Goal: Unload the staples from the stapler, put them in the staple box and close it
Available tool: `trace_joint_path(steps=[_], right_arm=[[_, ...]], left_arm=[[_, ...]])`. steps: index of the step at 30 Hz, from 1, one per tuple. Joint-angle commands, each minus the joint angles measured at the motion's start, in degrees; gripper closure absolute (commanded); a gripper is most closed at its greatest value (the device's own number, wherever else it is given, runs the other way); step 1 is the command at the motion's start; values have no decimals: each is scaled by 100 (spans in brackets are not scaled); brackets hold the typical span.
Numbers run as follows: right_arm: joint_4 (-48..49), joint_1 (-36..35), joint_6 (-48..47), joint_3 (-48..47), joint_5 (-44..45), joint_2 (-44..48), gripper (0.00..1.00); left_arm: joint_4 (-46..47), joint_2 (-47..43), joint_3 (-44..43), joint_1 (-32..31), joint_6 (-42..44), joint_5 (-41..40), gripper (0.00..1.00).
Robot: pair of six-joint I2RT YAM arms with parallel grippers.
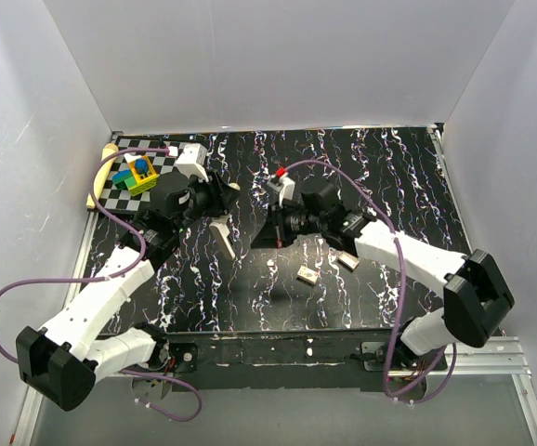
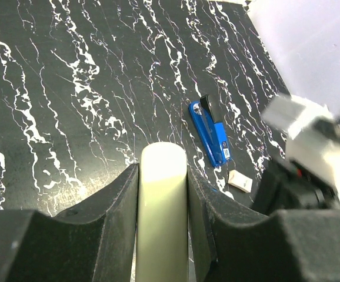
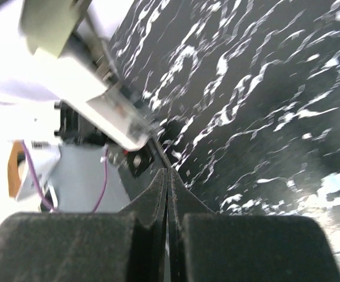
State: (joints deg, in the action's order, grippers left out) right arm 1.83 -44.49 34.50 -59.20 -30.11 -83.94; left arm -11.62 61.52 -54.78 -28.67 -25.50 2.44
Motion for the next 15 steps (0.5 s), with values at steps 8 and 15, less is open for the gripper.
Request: trace_joint_path(steps=[8,15], right_arm=[[-587,-1079,-532,-320,110,519,99],[-543,-1316,-558,-698,181,273,99]], left_arm=[[-183,-175,-322,19,80,-24,100],[-332,-166,-419,19,62,99,100]])
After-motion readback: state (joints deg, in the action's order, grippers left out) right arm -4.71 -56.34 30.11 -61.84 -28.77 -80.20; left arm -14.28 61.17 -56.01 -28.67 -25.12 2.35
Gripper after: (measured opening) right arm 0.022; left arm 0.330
